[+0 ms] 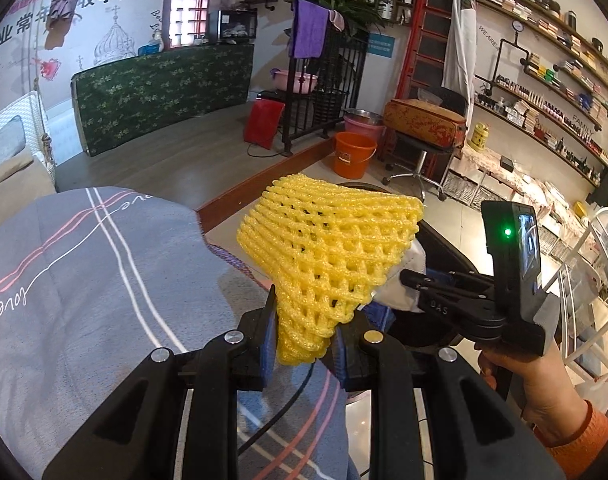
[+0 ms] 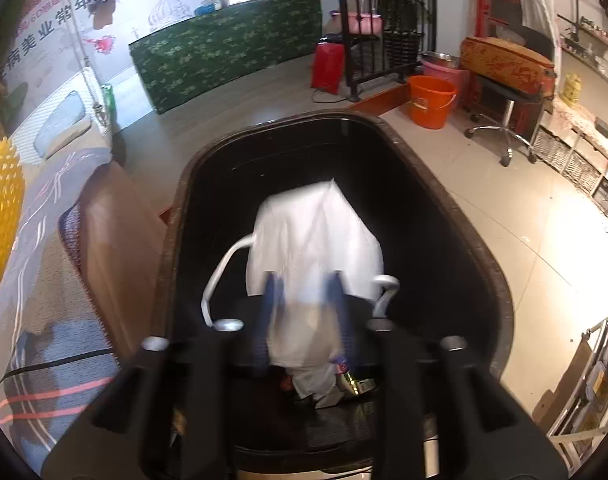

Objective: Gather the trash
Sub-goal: 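Carry the white mask to the bin and open the right gripper inside, then lower the yellow foam net into the bin and open the left gripper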

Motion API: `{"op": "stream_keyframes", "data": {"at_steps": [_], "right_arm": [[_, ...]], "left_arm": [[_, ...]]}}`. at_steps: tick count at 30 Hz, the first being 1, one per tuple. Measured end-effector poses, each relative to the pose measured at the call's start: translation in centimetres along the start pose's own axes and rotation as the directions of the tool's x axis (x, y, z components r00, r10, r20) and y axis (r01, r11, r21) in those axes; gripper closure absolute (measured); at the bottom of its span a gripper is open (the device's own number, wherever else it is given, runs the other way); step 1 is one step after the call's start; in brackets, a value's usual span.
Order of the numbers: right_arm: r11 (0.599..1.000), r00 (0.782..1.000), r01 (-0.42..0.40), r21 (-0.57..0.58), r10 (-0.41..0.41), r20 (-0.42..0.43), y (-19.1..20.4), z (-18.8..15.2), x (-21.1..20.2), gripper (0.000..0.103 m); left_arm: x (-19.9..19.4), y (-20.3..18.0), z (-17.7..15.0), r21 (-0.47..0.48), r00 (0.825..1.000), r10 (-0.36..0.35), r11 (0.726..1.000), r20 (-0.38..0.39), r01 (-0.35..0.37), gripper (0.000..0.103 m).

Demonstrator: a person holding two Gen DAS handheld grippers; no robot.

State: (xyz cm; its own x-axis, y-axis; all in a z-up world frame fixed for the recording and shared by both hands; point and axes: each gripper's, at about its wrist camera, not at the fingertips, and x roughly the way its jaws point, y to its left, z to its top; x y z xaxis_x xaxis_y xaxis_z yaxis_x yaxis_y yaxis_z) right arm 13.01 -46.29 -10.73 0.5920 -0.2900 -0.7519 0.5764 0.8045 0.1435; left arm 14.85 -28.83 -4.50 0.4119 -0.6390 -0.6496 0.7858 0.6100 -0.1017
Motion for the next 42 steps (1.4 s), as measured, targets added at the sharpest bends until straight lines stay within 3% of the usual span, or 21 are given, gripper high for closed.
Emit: {"op": "stream_keyframes", "data": {"at_steps": [8,12,19,32,34,37,39,42], "right_arm": [[1.0,0.999,0.01,0.015,-0.01,0.045,-0.7,-0.3,-2.3,0.057],[0.999,0.995,0.034,0.023,-0.036,0.089,-1.5,-0.2,-4.0,0.046],[0.996,0.987,0.072,0.06,-0.08,0.141,-3.9,-0.3,-6.7,0.044],[0.983,0.978,0.11,0.148,-0.134,0.161,-7.3,-0.8,-8.5,0.044],[0.981,0.977,0.109,0.16,-0.135,0.163,-7.5,-0.9,-8.7,0.04],[0.979,0.974,0.113,0.168,-0.142,0.177,-7.6,-1.1,-9.1,0.037],[0.978,0.973,0.113,0.174,-0.144,0.179,-7.8,-1.0,-9.2,0.037],[0.977,0.972,0.111,0.184,-0.145,0.185,-7.9,-1.0,-9.5,0.037]], "left_arm": [[2.1,-1.6,0.4,0.04,0.999,-0.034,0.999,-0.042,0.036,0.08],[3.3,-2.6,0.7,0.072,0.998,-0.041,0.996,-0.057,0.045,0.08],[5.3,-4.5,1.5,0.117,0.994,-0.063,0.99,-0.086,0.073,0.08],[10.6,-7.2,1.9,0.133,0.967,-0.109,0.981,-0.231,0.143,0.08],[11.2,-7.6,1.8,0.137,0.962,-0.106,0.98,-0.253,0.144,0.08],[11.6,-7.9,1.9,0.151,0.959,-0.095,0.979,-0.265,0.139,0.068],[11.6,-8.2,2.1,0.168,0.964,-0.082,0.978,-0.254,0.127,0.051],[11.0,-8.3,2.3,0.173,0.971,-0.08,0.977,-0.224,0.121,0.043]]}}
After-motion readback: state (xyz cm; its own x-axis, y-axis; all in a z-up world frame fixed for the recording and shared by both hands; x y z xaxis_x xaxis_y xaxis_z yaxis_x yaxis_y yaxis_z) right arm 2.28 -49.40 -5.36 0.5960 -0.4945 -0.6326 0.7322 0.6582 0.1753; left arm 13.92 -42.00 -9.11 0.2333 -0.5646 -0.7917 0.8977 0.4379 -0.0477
